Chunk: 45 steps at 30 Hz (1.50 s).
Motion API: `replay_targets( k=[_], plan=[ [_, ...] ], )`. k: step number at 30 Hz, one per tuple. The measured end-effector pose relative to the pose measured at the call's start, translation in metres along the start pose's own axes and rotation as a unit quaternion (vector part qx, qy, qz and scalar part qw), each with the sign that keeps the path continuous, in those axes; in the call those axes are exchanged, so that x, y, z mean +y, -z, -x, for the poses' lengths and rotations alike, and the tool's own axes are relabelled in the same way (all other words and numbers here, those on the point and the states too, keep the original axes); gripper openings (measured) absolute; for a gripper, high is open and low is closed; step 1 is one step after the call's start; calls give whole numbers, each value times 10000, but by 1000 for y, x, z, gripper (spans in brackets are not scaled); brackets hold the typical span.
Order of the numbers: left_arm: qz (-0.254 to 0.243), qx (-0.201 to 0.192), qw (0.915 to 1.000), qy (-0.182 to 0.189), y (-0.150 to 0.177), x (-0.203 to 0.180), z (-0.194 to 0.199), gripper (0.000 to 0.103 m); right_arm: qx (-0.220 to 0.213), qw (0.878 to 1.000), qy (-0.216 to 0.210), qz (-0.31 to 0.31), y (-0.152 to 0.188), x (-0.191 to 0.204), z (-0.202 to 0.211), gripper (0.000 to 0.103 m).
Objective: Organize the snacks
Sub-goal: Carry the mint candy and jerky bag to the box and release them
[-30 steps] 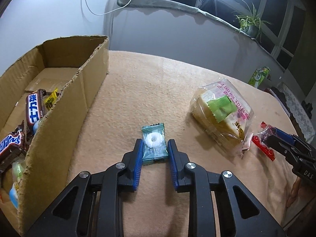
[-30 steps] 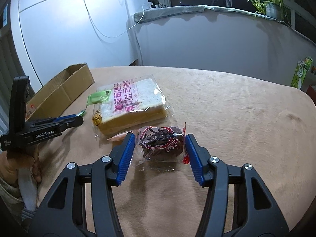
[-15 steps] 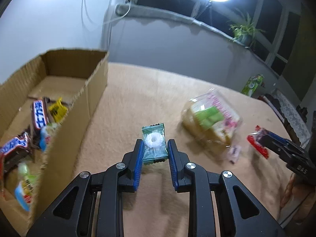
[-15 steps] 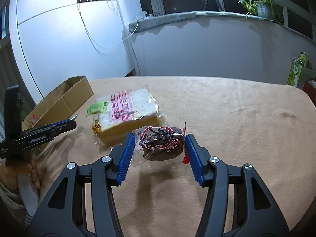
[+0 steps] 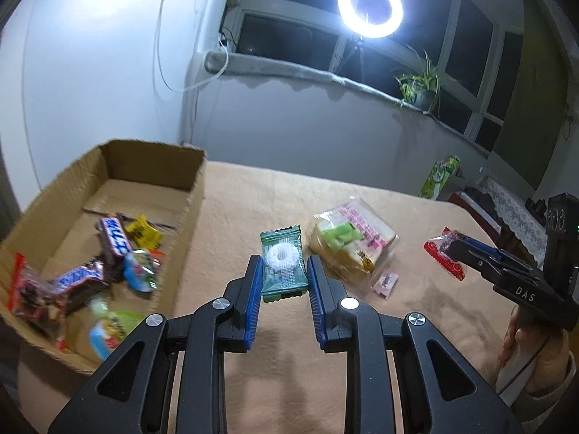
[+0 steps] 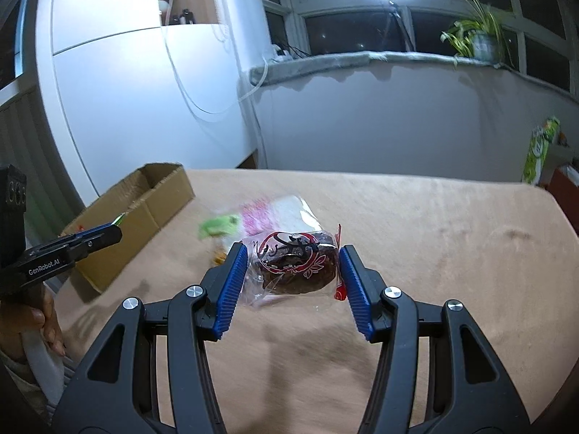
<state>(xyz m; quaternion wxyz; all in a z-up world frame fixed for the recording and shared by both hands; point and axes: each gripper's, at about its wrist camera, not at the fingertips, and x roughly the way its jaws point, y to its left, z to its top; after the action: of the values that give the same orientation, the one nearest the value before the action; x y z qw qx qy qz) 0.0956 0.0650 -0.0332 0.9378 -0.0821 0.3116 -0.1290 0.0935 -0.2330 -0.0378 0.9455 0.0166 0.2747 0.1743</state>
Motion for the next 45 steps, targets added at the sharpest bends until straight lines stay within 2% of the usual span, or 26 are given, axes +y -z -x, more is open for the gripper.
replay_targets(
  k=[5,12,18,24,25,27,28,29,31,34,38,45],
  plan=[
    [137,-220,9997,-49,-7,18,18,23,-99,9995,-148,274,-18,37,-5,55],
    [412,-497,9969,-459,-12,70,44,23,-142,9954,-570,753,-39,105,-24,55],
    [568,-504,9943,-744,-14,109,50,23,-145,9876,-1055,1156,-57,171,-51,55],
    [560,-514,9939,-795,-20,121,52,23,-199,9791,-1429,1434,-77,227,-80,56],
    [576,-511,9939,-796,-20,123,51,23,-232,9778,-1489,1453,-80,233,-84,59],
    [625,-407,9934,-872,-17,127,45,27,-196,9758,-1528,1553,-82,245,-100,77],
    [648,-320,9929,-945,-15,129,43,40,-109,9765,-1458,1583,-81,249,-108,83],
    [675,-297,9923,-996,-12,131,42,62,-86,9774,-1424,1560,-80,248,-111,83],
    [820,-358,9898,-1106,-2,136,47,79,-112,9782,-1448,1482,-73,243,-106,83],
    [949,-421,9869,-1231,13,141,58,79,-168,9823,-1182,1444,-52,229,-93,89],
    [931,-525,9870,-1202,17,139,67,79,-164,9852,-961,1411,-29,215,-77,94],
    [829,-566,9876,-1208,13,125,74,79,-272,9859,-889,1390,-5,203,-49,94]
  ],
)
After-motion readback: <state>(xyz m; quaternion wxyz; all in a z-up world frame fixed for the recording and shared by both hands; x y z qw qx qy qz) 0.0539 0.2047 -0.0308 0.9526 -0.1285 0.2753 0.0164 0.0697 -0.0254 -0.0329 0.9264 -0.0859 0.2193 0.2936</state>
